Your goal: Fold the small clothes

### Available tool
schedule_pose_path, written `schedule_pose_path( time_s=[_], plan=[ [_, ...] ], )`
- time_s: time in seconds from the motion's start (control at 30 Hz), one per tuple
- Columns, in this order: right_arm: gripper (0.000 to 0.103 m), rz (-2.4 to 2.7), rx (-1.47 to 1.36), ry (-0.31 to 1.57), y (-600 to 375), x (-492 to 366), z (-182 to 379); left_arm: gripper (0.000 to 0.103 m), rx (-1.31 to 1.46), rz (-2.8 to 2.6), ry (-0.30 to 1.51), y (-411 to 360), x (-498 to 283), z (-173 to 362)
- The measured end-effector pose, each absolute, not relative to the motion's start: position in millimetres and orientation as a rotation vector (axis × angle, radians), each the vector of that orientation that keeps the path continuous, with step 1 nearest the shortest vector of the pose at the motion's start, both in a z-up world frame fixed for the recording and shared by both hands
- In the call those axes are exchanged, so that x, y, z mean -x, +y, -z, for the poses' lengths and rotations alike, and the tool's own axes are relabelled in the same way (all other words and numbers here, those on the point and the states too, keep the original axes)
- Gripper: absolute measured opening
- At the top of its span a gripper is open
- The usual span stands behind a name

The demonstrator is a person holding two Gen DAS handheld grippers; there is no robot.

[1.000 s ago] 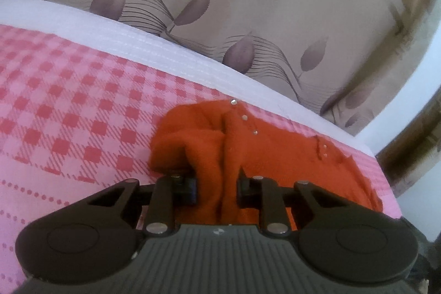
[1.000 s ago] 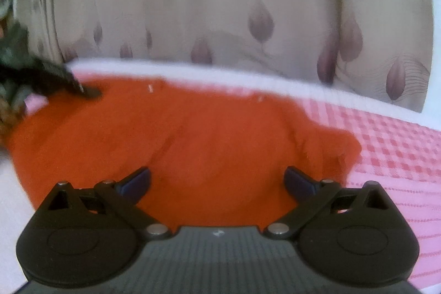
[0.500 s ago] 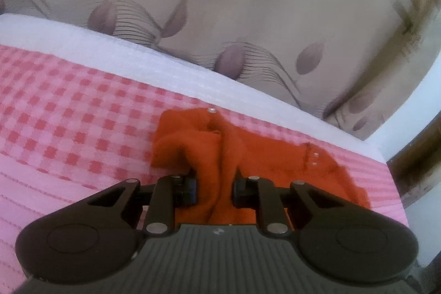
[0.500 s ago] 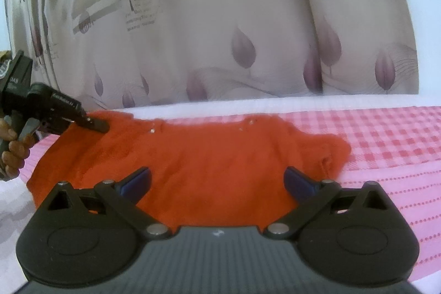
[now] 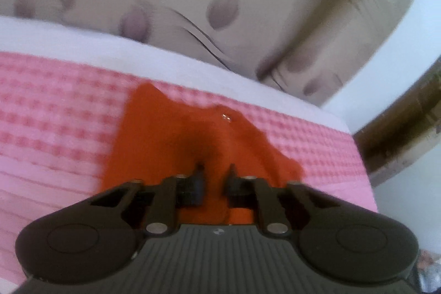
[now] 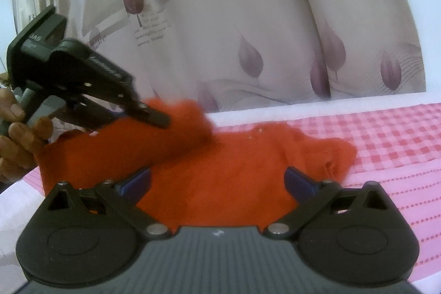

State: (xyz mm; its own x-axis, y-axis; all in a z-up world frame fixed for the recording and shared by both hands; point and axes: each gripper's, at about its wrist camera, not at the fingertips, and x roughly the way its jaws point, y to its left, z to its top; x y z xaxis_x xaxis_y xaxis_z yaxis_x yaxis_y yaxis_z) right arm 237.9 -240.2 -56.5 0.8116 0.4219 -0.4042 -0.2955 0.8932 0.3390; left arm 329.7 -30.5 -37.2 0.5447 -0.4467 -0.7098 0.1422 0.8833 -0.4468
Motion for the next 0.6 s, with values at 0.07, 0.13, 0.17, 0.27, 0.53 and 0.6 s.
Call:
schedule_pose_path(
  time_s=[0.07, 0.13, 0.17, 0.27, 0.53, 0.6],
  plan=[
    [0.103, -0.390, -0.257, 0.490, -238, -238, 56, 0.009, 0.369, 0.371, 0.952, -46, -329, 41],
    [0.103, -0.392, -0.246, 0.488, -236, -237, 56, 0.009, 0.353, 0.401, 0.949, -59, -327, 43],
    [0.103, -0.391, -0.244, 0.487, -236, -236, 56, 0.009, 0.364, 0.443, 0.957, -64, -327, 43],
    [0.103, -0.395, -0.251, 0.485, -237, -235, 56, 0.024, 0.410, 0.519, 0.929, -61, -318, 34],
    [0.103, -0.443, -0.232, 0.518, -231, -237, 55, 0.102, 0.453, 0.496, 0.596, 31, -264, 12],
    [0.103, -0.466, -0.261, 0.543, -230, -237, 53, 0.102, 0.400, 0.439, 0.573, 53, -251, 27]
  ],
)
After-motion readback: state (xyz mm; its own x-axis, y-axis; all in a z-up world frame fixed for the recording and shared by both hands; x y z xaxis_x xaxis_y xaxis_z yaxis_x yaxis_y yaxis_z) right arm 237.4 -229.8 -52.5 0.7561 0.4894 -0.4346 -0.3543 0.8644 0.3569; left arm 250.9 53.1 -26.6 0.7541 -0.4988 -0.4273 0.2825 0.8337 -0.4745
